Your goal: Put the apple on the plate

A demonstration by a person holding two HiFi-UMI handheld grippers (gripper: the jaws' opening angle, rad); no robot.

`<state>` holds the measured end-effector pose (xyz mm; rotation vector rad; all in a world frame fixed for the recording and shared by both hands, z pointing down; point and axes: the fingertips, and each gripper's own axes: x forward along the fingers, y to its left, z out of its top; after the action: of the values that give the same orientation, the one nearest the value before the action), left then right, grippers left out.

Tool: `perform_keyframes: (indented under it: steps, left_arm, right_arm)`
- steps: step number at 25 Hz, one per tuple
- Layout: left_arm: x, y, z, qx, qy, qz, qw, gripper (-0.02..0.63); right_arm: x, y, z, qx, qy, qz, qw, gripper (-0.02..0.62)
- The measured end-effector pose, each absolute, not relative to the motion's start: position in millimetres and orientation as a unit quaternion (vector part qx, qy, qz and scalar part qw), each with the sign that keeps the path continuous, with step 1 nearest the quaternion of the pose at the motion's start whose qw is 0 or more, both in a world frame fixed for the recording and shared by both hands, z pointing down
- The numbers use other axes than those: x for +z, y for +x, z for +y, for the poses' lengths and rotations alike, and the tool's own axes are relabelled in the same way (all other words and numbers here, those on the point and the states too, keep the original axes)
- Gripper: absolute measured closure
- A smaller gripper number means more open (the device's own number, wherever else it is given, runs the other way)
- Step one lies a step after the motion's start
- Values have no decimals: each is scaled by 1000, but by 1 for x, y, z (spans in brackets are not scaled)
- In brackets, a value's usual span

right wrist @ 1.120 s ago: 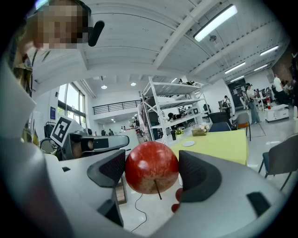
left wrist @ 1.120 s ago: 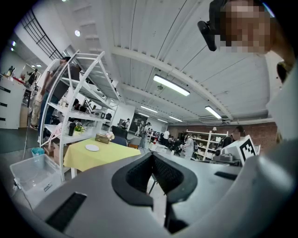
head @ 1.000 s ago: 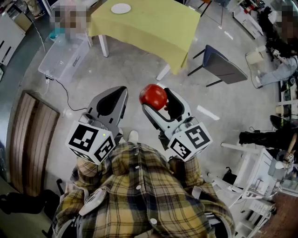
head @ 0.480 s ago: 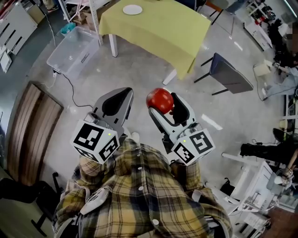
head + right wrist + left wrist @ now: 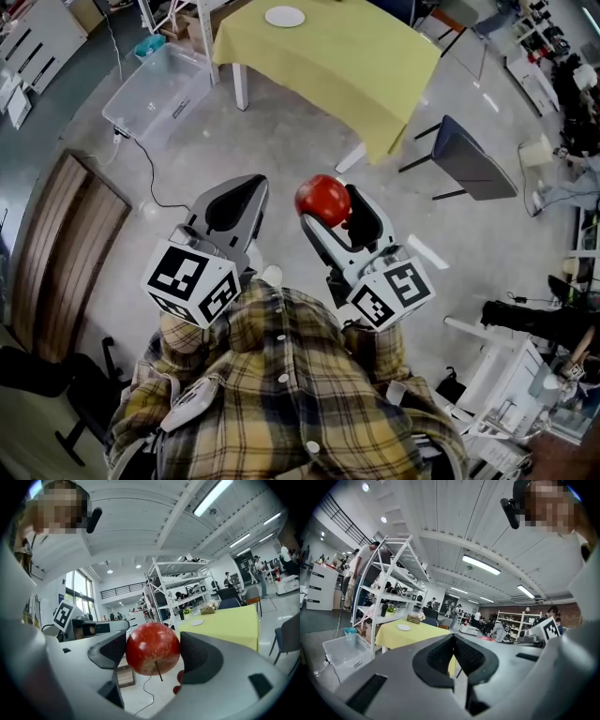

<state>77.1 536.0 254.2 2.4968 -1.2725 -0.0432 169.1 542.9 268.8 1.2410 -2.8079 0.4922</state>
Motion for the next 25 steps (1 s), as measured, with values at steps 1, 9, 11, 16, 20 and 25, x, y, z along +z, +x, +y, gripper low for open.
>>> perform_keyframes:
  steps: [1,9,11,16,20,25]
  left_arm:
    - [255,74,531,-16,878,-448,168,600]
    - [250,51,465,-24,882,-439,167,600]
    - [248,43,442,-25,884,-436,167,600]
    - [250,17,388,-26,886,-430,168,600]
    - [258,-8,352,-15,887,-429,169,600]
    - [265,-36,315,-5,890,-422,174,600]
  right_arm:
    - [270,166,538,158,399,-903,16,245]
    - [266,147,484,158,410,-898,21,245]
    - [265,139,463,157,412,-897,23,245]
    - [265,113,408,154,418,-895,28,245]
    - [269,88,369,159,423,-892,28,245]
    - [273,64,331,167,435,-884,29,245]
